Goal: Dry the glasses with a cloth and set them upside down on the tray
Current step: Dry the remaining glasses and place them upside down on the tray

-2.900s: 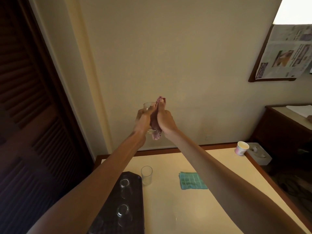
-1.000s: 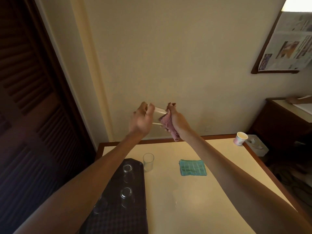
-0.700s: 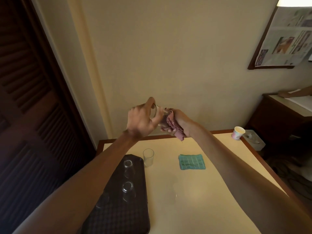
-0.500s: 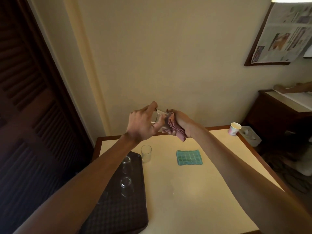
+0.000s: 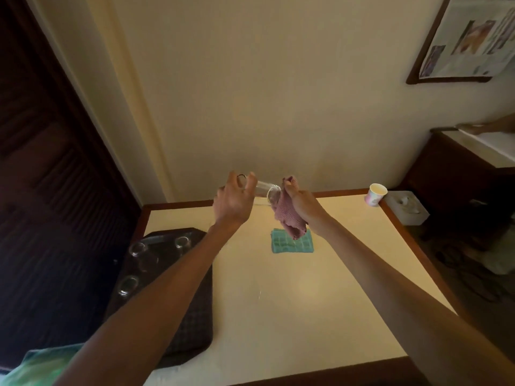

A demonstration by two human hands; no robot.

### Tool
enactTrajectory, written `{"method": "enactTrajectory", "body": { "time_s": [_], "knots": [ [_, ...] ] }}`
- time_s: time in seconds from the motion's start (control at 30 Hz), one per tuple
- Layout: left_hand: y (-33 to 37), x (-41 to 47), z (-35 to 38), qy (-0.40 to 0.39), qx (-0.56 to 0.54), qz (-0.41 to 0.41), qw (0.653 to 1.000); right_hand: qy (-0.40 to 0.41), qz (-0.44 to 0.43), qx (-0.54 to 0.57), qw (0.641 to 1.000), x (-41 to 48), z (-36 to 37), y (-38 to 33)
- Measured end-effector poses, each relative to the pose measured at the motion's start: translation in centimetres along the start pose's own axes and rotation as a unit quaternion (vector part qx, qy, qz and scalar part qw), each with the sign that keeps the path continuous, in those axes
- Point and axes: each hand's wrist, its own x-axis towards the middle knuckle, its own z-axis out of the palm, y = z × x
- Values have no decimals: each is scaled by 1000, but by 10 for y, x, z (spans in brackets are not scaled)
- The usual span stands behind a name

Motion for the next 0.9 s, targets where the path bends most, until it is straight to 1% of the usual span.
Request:
{"method": "enactTrajectory", "body": {
  "time_s": [0.1,0.2,0.3,0.47,0.6,0.7,0.9],
  "knots": [
    [-2,-20,36,-26,5,-39,999,-11,47,-25,999,7,-34,38],
    [-6,-43,79,-59,48,-72,995,-22,87,-23,996,16,-67,80],
    [-16,-62,114,-103,90,-75,988,-21,106,-32,994,17,-87,110],
    [-33,-88,157,-200,183,-89,958,-28,137,-27,990,21,-101,154],
    [-49,-109,177,-261,231,-82,934,-40,146,-42,988,24,-100,179],
    [-65,-119,189,-292,266,-69,916,-61,167,-11,984,27,-99,192],
    [-74,-124,199,-306,314,-38,898,-78,192,52,977,34,-97,194]
  ]
}}
